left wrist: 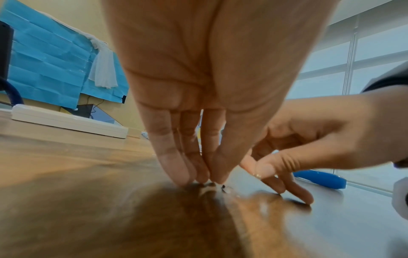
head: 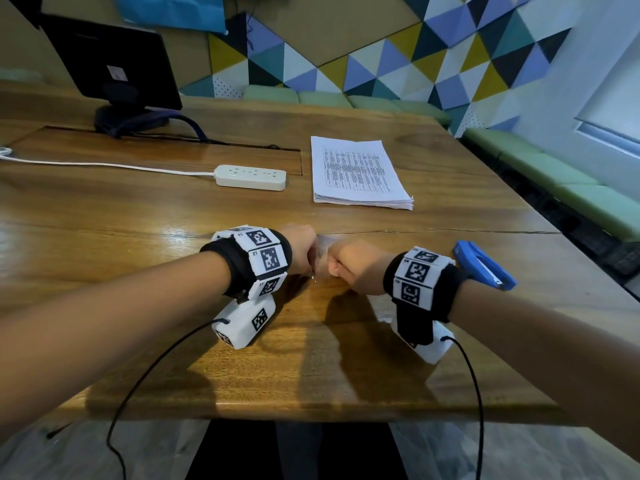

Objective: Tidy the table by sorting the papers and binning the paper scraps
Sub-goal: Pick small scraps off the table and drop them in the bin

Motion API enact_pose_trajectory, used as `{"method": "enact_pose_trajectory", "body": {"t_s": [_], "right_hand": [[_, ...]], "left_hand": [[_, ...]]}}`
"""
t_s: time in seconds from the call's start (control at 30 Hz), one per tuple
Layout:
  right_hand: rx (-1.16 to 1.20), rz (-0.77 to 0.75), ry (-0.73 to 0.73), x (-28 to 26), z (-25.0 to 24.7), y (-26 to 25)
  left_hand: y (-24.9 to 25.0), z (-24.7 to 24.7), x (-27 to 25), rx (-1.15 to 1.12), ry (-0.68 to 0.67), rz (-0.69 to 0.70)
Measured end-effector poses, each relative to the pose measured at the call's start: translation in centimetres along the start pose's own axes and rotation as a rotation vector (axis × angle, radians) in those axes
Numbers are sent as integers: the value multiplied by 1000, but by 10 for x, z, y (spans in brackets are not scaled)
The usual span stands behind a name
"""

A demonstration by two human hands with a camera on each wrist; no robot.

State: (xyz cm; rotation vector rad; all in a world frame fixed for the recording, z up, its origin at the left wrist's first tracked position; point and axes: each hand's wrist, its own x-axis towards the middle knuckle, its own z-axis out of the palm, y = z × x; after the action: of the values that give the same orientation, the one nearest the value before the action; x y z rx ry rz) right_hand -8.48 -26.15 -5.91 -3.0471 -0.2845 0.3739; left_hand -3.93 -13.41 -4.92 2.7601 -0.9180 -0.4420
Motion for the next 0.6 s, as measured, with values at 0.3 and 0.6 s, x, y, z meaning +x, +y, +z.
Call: {"method": "enact_pose_trajectory", "body": {"t_s": [0.3, 0.6], "right_hand": [[105, 60, 33, -13, -5, 11], [213, 75, -88, -16, -11, 9]], "left_hand": [[2, 5, 7, 24, 9, 33], [20, 4, 10, 312, -64, 87]]}}
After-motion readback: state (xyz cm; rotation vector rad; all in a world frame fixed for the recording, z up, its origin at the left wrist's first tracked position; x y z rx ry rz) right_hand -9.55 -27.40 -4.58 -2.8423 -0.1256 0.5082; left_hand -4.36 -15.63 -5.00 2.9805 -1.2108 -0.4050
